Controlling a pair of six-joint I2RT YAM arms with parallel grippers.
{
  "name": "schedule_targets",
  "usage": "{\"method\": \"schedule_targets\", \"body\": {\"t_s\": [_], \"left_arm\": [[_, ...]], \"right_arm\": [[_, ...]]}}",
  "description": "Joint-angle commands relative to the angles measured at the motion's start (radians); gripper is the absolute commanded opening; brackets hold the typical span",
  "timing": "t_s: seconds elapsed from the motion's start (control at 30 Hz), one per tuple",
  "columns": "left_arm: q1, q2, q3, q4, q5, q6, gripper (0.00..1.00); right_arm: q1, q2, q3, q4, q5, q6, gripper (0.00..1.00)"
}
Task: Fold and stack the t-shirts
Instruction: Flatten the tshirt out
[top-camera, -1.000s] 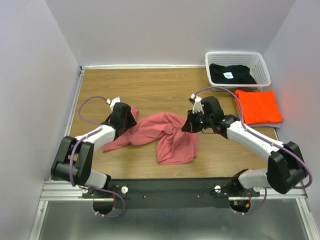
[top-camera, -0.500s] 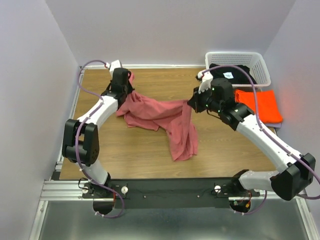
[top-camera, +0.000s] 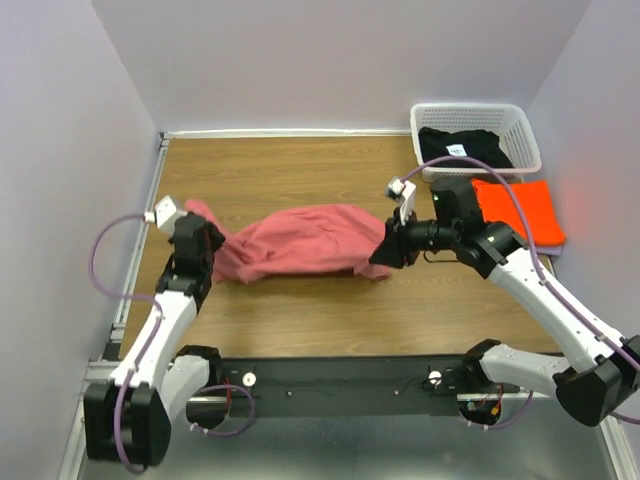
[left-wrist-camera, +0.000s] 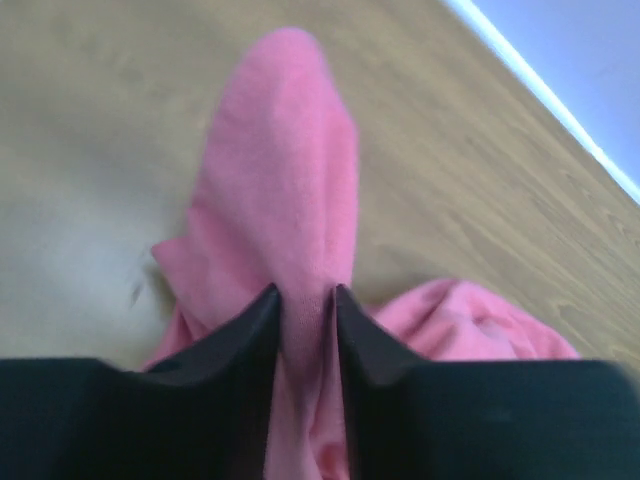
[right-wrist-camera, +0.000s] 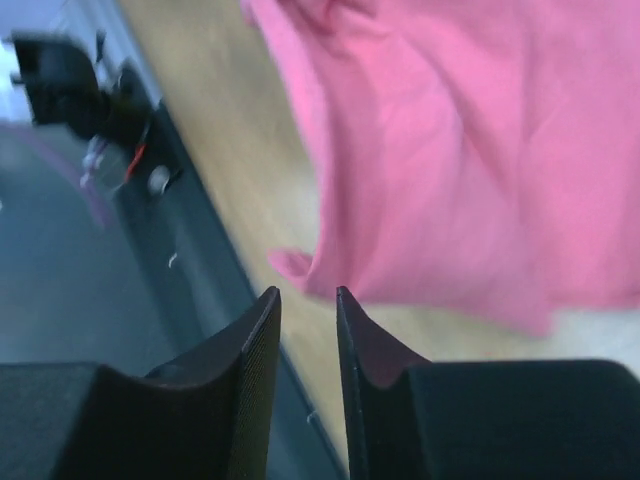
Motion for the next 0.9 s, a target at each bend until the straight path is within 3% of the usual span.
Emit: {"method": "schedule_targets", "body": {"t_s": [0.0, 0.07, 0.17, 0.37, 0.6, 0.87], "left_arm": [[0.026, -0.23, -0.145, -0.008, -0.008, -0.16, 0.48], [0.026, -0.287, -0.161, -0.031, -0.025, -0.151, 0.55], [0.026, -0.3, -0.141, -0.059, -0.035, -0.071, 0.65], [0.026, -0.138, -0.066, -0.088, 0.074, 0.045, 0.68], [0.026, -0.025, -0.077, -0.097, 0.191, 0.061, 0.71], [0.023, 0.151, -0.037, -0.022, 0.234, 0.094, 0.73]], "right_arm": [[0.004, 0.041, -0.061, -0.191, -0.151, -0.004, 0.48], [0.004, 0.052, -0.052, -0.192, -0.138, -0.008, 0.61], [0.004, 0.107, -0.012, -0.189, -0.038, -0.007, 0.67], [0.002, 0.294, 0.046, -0.082, 0.178, 0.075, 0.65], [-0.002, 0.577, 0.078, 0.114, 0.243, 0.191, 0.58], [-0.044, 0.797, 0.146, 0.19, 0.381, 0.285, 0.55]]}}
